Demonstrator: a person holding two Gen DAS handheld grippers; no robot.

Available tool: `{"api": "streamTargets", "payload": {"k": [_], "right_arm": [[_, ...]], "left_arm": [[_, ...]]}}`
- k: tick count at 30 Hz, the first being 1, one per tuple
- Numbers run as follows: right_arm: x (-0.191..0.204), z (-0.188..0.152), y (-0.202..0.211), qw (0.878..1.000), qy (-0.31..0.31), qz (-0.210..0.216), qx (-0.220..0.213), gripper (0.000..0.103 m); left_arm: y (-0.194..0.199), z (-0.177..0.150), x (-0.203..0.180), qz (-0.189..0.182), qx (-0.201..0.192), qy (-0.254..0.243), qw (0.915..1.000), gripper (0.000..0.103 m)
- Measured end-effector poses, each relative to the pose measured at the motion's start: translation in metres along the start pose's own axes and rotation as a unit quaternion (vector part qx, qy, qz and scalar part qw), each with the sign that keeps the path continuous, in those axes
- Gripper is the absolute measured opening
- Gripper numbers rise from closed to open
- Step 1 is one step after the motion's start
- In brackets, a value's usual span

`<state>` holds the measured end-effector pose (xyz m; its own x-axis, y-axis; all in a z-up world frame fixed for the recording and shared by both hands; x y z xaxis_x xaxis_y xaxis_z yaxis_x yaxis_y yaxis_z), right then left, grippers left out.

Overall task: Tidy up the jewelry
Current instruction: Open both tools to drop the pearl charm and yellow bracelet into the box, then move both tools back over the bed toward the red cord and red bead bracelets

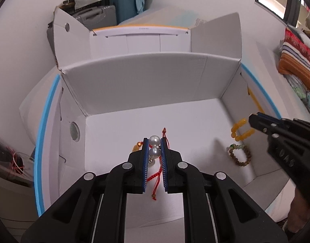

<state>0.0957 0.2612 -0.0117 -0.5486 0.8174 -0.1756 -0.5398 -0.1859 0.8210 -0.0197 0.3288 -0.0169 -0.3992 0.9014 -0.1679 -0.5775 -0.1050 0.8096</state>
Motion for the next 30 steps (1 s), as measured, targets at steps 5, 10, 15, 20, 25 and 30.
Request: {"api": "streamTargets", "payload": {"k": [5,10,15,20,25,30], "right_arm": [[0.007,-0.005,-0.012,1.000,0.007,0.001,0.018,0.009],[0.010,-0.008,-0.018,0.999,0.010,0.003,0.034,0.010],[0.005,-0.008,-0.009,1.000,-0.002,0.008,0.028,0.028],[-0.011,-0.005,0.022,0.999,-0.027,0.022,-0.009,0.058],[-0.043,-0.003,0.058,0.996,-0.069,0.018,-0.061,0.087],[-0.078,-0.006,0.081,0.991,-0.103,0.001,-0.088,0.091]], "left_arm": [[-0.001,0.000,-0.001,0.013,0.007,-0.004,0.9999,0.011],[-0.003,0.002,-0.001,0.021,0.012,0.000,0.9997,0.012],[0.001,0.002,-0.006,0.026,0.010,-0.003,0.9996,0.013],[0.009,0.001,-0.010,0.025,-0.003,-0.001,0.9997,0.043],[0.029,0.001,-0.020,0.018,-0.039,-0.011,0.9990,0.074],[0.046,0.003,-0.046,0.004,-0.067,-0.038,0.9970,0.092]]}}
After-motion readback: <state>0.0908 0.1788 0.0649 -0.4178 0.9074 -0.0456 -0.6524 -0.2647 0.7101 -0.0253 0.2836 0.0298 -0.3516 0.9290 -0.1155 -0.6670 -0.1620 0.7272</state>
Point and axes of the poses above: each gripper's, at about its wrist camera, not at the fingertips, and y roughly against the way its jaws point, x to its left, z to its top, the point moved 1 cm from there along -y, roughly the way its jaws point, and after that the axes turned 10 degrees about -z, right-handed, at the moved point
